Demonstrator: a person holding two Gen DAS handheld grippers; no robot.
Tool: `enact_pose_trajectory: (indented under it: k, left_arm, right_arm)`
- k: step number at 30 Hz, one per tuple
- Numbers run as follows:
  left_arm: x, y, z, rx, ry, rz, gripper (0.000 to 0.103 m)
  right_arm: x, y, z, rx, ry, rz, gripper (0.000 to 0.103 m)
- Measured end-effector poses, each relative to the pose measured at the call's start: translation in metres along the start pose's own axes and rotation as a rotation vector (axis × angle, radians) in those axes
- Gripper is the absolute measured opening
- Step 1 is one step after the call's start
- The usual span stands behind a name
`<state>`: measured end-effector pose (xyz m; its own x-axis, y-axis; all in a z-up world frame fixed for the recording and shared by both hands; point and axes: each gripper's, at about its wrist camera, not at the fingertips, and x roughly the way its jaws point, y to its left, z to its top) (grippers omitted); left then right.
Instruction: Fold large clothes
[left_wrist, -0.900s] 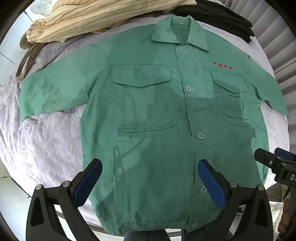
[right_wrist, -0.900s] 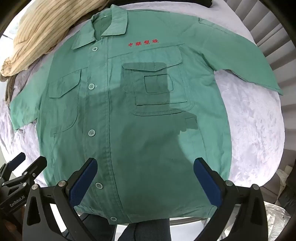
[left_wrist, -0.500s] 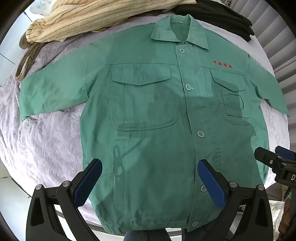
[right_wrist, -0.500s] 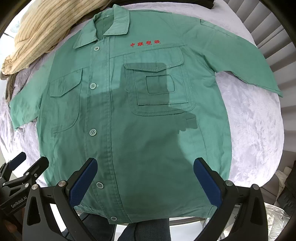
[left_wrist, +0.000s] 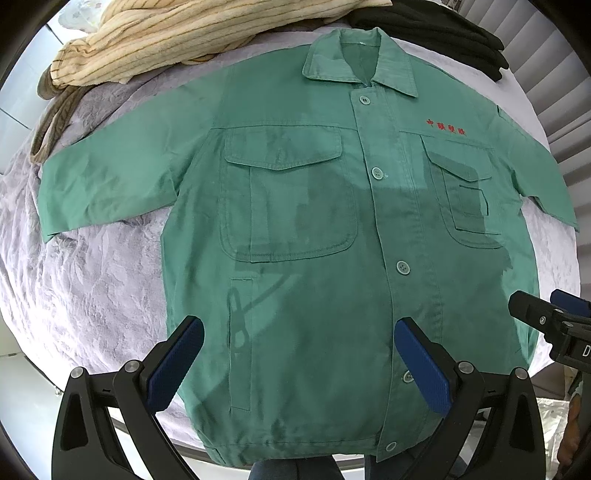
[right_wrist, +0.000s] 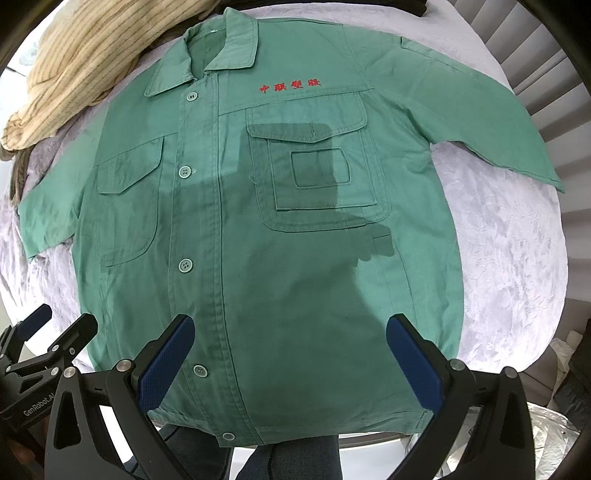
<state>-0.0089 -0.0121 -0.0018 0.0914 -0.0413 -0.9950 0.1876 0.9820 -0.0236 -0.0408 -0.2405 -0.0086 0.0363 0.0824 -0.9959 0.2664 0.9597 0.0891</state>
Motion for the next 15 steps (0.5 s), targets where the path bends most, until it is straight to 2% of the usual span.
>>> enact_pose_trajectory:
  k: [15]
  left_arm:
    - [0.0009, -0.0035, 0.0007, 0.006, 0.002, 0.006, 0.103]
  right_arm:
    - [0.0003, -0.0002, 0.0004, 0.001, 0.006, 0.006, 0.103]
